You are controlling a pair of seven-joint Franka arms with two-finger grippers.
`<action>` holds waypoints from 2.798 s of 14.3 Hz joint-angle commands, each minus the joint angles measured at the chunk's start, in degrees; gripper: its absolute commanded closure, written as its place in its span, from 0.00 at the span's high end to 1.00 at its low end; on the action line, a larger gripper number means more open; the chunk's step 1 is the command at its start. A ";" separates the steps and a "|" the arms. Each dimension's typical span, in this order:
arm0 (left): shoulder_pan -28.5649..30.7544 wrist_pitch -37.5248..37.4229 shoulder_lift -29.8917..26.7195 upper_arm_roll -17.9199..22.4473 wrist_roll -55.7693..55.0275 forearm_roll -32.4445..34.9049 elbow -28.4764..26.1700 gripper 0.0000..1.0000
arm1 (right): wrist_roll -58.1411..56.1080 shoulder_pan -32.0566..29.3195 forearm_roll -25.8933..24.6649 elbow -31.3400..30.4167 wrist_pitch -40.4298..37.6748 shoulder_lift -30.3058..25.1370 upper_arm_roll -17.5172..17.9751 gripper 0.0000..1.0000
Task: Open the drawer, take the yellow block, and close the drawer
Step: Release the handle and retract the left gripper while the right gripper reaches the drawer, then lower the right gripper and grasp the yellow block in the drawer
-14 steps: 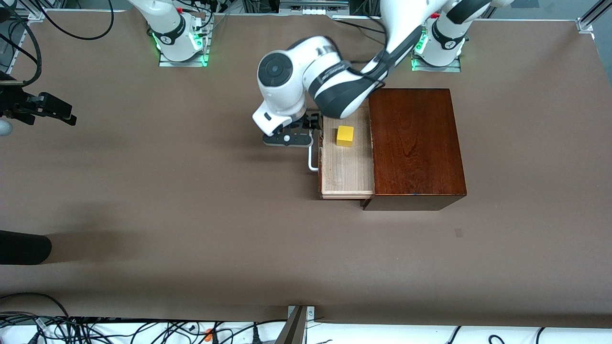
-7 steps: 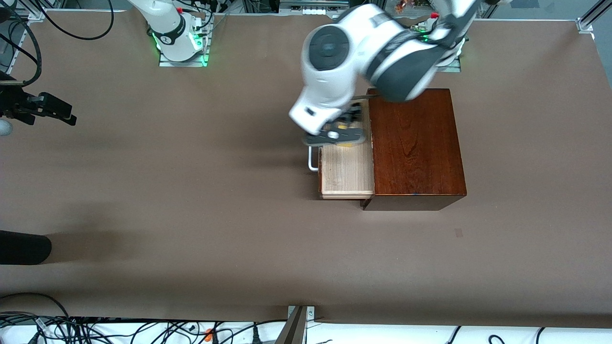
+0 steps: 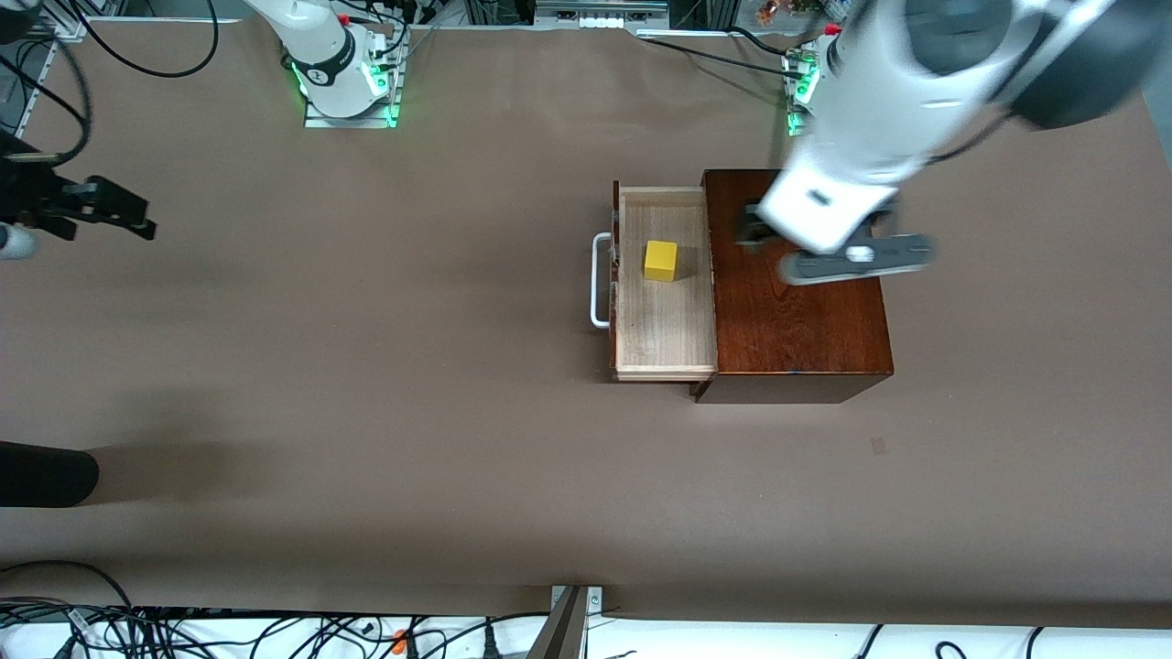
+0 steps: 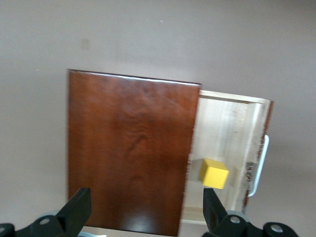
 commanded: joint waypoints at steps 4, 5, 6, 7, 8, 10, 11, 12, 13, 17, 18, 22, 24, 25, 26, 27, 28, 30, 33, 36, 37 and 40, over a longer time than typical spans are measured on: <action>17.99 0.09 -10.96 -0.68 22.27 -5.99 -11.55 1.00 | 23.11 0.12 0.56 1.76 -0.04 -0.62 14.81 1.00; 19.13 0.09 -11.58 -0.68 23.69 -5.99 -12.69 1.00 | 28.22 0.21 0.56 1.76 0.23 -0.26 17.01 1.00; 20.10 0.18 -11.67 -0.68 24.57 -6.34 -13.23 1.00 | 33.66 0.56 1.25 2.11 0.75 1.04 18.69 1.00; 20.46 0.44 -11.58 -0.59 25.10 -6.34 -13.41 1.00 | 40.24 1.43 2.22 2.90 1.89 2.28 20.18 1.00; 20.46 0.70 -11.50 -0.59 25.19 -6.34 -13.67 1.00 | 46.84 2.75 3.10 3.17 2.86 3.42 20.55 1.00; 20.29 1.66 -11.93 -0.50 25.19 -6.34 -14.98 1.00 | 61.33 8.70 3.72 3.26 6.89 5.53 20.81 1.00; 19.77 2.54 -13.41 -0.24 25.19 -6.34 -16.90 1.00 | 70.19 12.22 3.20 3.35 9.69 6.41 20.73 1.00; 19.76 3.25 -14.39 0.02 25.19 -6.34 -18.49 1.00 | 78.63 15.04 2.15 3.26 12.07 7.64 20.73 1.00; 19.15 4.04 -16.05 1.33 25.89 -6.34 -20.51 1.00 | 85.94 17.59 0.57 3.35 13.92 8.87 20.73 1.00; 4.85 6.59 -21.68 19.33 30.55 -7.13 -27.28 1.00 | 116.61 26.47 -2.51 3.70 21.75 14.93 20.73 1.00; 3.25 7.29 -22.65 21.01 30.73 -7.13 -28.60 1.00 | 124.34 29.19 -4.09 4.48 23.07 16.86 20.55 1.00; 0.86 9.93 -23.28 24.37 32.57 -7.05 -30.90 1.00 | 147.23 36.94 -12.88 10.45 23.43 26.08 20.46 1.00; 1.04 10.54 -23.01 24.37 33.19 -7.05 -30.55 1.00 | 152.78 38.61 -13.42 14.40 23.43 30.31 20.29 1.00; 1.04 10.72 -22.66 24.37 33.19 -7.05 -30.46 1.00 | 154.55 39.05 -13.51 15.73 23.69 31.89 20.29 1.00; 1.04 10.81 -22.22 24.37 33.19 -6.96 -30.28 1.00 | 155.44 39.41 -13.94 16.52 23.96 33.65 20.29 1.00; 1.13 11.16 -22.13 24.46 33.28 -6.96 -29.93 1.00 | 156.06 39.93 -14.73 16.88 24.22 34.54 20.20 1.00; 1.56 11.77 -22.04 24.54 33.28 -6.87 -29.93 1.00 | 156.50 40.11 -15.26 16.88 25.09 35.24 19.85 1.00; 2.62 13.01 -20.90 24.46 34.59 -7.48 -29.49 1.00 | 156.77 40.11 -15.35 16.88 27.03 36.91 19.76 1.00; 4.03 12.83 -20.37 24.55 37.67 -8.28 -29.05 1.00 | 156.85 40.38 -16.23 16.88 30.10 38.50 19.23 1.00; 4.64 12.92 -20.37 24.46 38.11 -8.36 -28.62 1.00 | 156.85 43.79 -16.32 16.97 32.65 39.81 15.56 1.00; 4.64 12.83 -20.37 24.46 38.11 -8.36 -28.26 1.00 | 156.94 45.02 -16.23 17.06 33.53 40.17 14.06 1.00; 4.73 12.83 -20.37 24.55 38.11 -8.28 -27.12 1.00 | 157.47 46.18 -16.23 17.06 35.64 41.48 12.38 1.00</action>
